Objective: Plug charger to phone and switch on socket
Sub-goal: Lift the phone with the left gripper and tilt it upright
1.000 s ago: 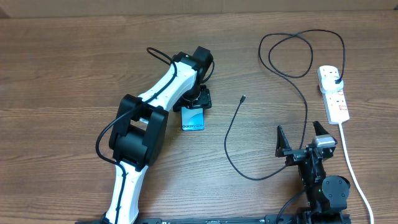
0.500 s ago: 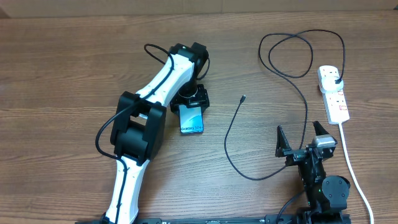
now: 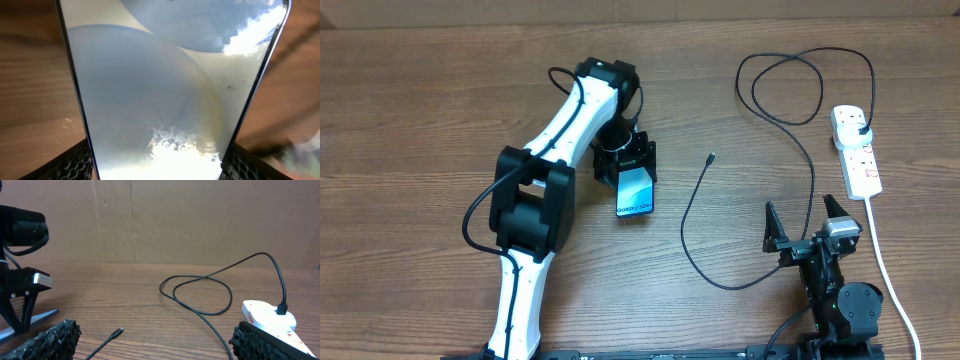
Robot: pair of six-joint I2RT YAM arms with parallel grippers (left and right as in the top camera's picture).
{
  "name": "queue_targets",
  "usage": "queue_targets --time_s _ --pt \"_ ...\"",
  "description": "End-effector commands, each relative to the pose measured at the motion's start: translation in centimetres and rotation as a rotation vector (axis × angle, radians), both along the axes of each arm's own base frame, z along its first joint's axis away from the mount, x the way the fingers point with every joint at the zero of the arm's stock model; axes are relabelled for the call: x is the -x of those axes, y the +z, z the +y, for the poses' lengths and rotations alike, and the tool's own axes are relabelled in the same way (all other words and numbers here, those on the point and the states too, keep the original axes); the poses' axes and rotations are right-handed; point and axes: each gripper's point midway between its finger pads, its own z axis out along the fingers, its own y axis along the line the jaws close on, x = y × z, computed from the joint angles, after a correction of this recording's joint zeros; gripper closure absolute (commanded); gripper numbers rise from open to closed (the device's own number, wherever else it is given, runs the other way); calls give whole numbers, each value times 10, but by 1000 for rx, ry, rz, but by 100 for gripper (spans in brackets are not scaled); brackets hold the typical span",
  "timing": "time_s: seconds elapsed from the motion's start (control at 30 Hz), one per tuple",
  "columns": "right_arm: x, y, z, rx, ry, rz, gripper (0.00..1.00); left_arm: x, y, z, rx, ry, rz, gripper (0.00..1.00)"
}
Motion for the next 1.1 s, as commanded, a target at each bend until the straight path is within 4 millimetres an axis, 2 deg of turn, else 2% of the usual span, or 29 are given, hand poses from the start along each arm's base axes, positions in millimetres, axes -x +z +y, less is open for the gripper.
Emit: queue_targets --time_s 0.0,0.13,0.3,0.53,0.67,1.07 --pt "0 -2 -1 -2 -6 -2 0 -5 27 -20 253 11 27 39" --pt "0 -2 -1 -2 -6 -2 0 -5 46 -19 378 96 101 42" --pt "0 -2 -1 -2 -6 -2 0 -10 66 -9 482 206 175 42" --pt "0 -2 -1 -2 -6 -2 0 -20 96 -3 684 270 182 41" --pt "0 -2 -1 -2 -6 -2 0 -26 107 -6 750 304 188 41" --pt "0 -2 -1 -2 -6 -2 0 -47 154 -19 1032 439 234 44"
